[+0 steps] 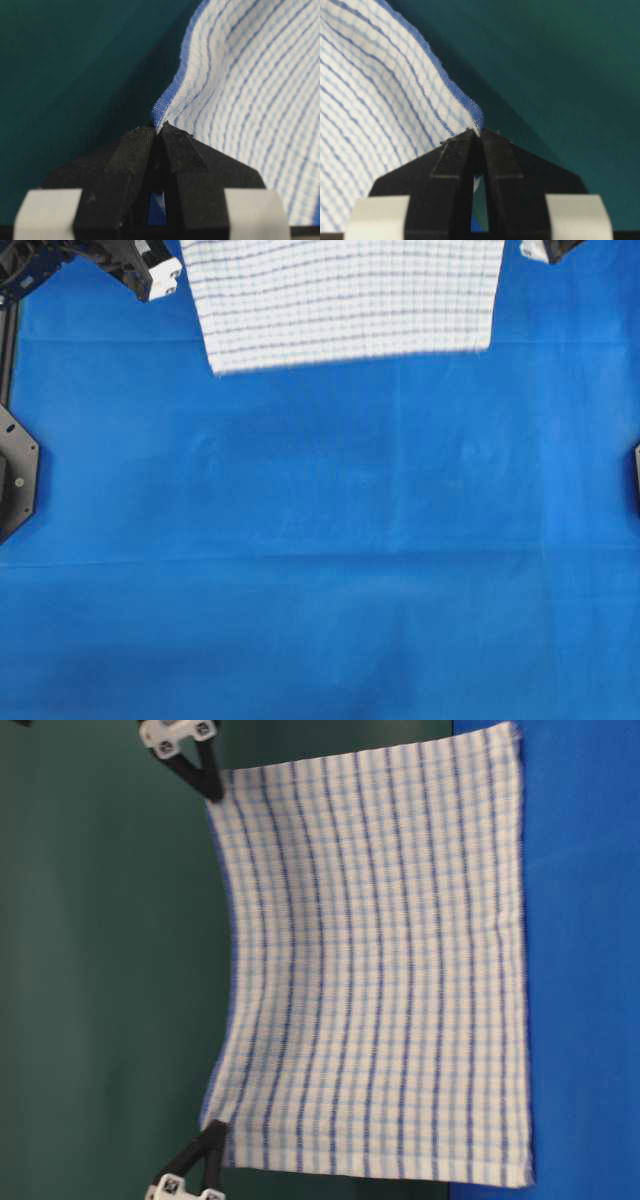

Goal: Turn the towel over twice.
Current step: 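Lift the far towel edge upward with both grippers, then swing the held edge over and lower it toward the near side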

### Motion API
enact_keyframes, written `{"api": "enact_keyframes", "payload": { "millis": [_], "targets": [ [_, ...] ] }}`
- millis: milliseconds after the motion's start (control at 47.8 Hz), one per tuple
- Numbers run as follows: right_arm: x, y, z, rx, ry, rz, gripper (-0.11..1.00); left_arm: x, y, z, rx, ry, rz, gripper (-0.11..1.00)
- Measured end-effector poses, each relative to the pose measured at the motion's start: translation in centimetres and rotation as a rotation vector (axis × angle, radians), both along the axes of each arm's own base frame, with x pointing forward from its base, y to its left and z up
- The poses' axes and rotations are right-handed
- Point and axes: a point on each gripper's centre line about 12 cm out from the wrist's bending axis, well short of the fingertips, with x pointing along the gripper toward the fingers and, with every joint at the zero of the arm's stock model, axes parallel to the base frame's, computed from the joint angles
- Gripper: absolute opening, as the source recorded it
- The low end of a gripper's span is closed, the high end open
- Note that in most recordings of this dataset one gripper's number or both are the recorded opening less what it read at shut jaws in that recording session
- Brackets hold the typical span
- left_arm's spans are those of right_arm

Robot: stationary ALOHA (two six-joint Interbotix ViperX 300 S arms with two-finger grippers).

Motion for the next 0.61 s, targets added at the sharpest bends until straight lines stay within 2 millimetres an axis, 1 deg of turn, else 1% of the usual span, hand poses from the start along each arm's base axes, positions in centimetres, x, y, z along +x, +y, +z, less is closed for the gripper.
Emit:
{"api": "enact_keyframes", "payload": {
  "millis": [125,272,460,606],
  "targets": [
    [-0.4,0.3,0.9,-0.007,-0.01,-0.001,0.06,-0.3,-0.2,0.8,0.015,-0.018,0.0,0.01],
    [-1.1,1.1,1.3,-0.006,-0.017,-0.001,0.06,-0.8,-0.7,1.9,0.031,-0.042,-0.003,0.01],
    [-1.6,3.7,1.6,0.013,-0.023,0.047,0.06,-0.6,-1.9,2.3,0.025,-0.035,-0.038,0.01],
    [-1.8,5.7,1.3,0.059,-0.009,0.091,0.06,0.2,-3.4,1.4,-0.023,0.032,-0.096,0.01]
  ]
}}
